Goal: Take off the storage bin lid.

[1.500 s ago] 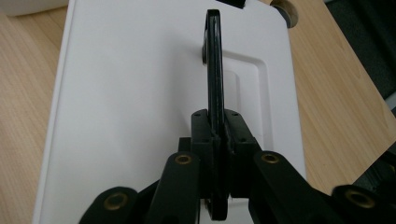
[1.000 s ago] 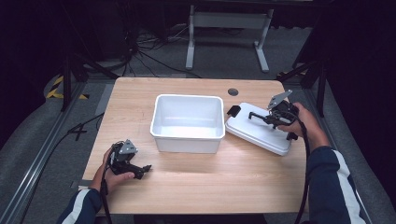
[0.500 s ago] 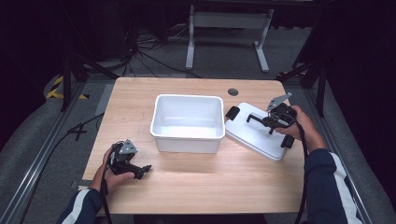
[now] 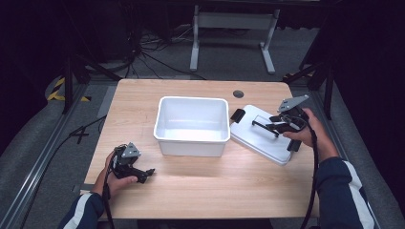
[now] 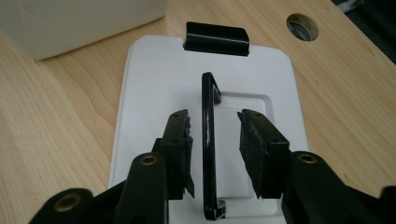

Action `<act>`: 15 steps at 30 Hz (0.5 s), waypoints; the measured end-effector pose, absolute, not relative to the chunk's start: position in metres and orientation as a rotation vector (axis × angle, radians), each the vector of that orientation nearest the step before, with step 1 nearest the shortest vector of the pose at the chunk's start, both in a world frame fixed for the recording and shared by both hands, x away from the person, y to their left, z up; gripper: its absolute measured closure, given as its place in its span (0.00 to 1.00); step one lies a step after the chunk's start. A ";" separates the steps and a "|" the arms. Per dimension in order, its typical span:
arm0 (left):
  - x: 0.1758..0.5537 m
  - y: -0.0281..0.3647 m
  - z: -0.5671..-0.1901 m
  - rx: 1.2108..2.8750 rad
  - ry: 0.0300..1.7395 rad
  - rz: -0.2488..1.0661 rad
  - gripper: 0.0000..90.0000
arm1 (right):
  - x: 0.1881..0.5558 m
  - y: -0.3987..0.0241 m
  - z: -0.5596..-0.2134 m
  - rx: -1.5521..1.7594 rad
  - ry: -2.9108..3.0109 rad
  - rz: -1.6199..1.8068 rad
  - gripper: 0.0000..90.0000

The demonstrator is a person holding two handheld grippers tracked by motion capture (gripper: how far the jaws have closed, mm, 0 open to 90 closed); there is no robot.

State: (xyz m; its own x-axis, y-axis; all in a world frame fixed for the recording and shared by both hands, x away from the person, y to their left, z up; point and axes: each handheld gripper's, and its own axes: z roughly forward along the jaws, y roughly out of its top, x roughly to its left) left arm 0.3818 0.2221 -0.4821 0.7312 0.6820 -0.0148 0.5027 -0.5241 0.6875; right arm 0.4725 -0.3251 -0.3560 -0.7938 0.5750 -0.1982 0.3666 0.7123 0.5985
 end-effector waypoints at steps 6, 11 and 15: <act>0.382 0.222 -0.482 2.241 0.890 0.333 0.00 | 0.462 -0.325 -0.350 0.766 2.507 0.788 0.53; 0.382 0.223 -0.482 2.241 0.886 0.330 0.00 | 0.453 -0.327 -0.344 0.786 2.471 0.835 0.46; 0.382 0.223 -0.482 2.241 0.886 0.330 0.01 | 0.445 -0.328 -0.341 0.800 2.441 0.843 0.42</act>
State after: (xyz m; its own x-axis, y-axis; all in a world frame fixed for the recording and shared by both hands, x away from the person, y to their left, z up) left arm 0.3819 0.2226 -0.4821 0.7343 0.6786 -0.0172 0.5018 -0.5255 0.6871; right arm 0.4453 -0.3276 -0.3409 -0.7388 0.6414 -0.2068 0.3769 0.6477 0.6621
